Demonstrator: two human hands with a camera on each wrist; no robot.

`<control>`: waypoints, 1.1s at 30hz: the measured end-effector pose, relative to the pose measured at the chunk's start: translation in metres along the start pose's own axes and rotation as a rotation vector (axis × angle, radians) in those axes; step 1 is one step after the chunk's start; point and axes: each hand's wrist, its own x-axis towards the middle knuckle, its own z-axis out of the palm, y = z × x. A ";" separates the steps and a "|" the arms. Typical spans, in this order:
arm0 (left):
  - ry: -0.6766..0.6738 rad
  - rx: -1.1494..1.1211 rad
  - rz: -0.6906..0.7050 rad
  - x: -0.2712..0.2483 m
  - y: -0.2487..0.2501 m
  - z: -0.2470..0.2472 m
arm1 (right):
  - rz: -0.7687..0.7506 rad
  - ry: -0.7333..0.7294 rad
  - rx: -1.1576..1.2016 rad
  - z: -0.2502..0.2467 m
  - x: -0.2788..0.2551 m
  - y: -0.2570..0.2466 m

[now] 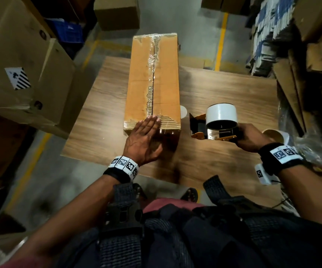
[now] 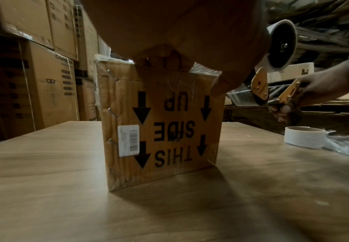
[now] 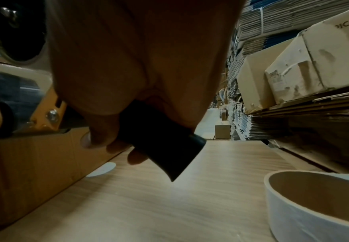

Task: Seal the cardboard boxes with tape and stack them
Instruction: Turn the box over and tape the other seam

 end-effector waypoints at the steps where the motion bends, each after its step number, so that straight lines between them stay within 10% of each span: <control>1: 0.004 -0.004 -0.001 0.000 0.001 0.000 | 0.006 -0.009 -0.005 0.000 0.000 0.001; 17: -0.019 -0.057 -0.016 0.001 0.003 -0.006 | 0.052 -0.198 -0.486 -0.013 0.009 -0.002; 23: -0.059 -0.017 -0.010 0.002 0.003 -0.007 | 0.226 -0.001 0.161 -0.001 -0.023 0.008; 33: -0.222 0.064 -0.080 0.022 0.037 -0.011 | 0.617 -0.037 0.597 0.069 0.001 0.019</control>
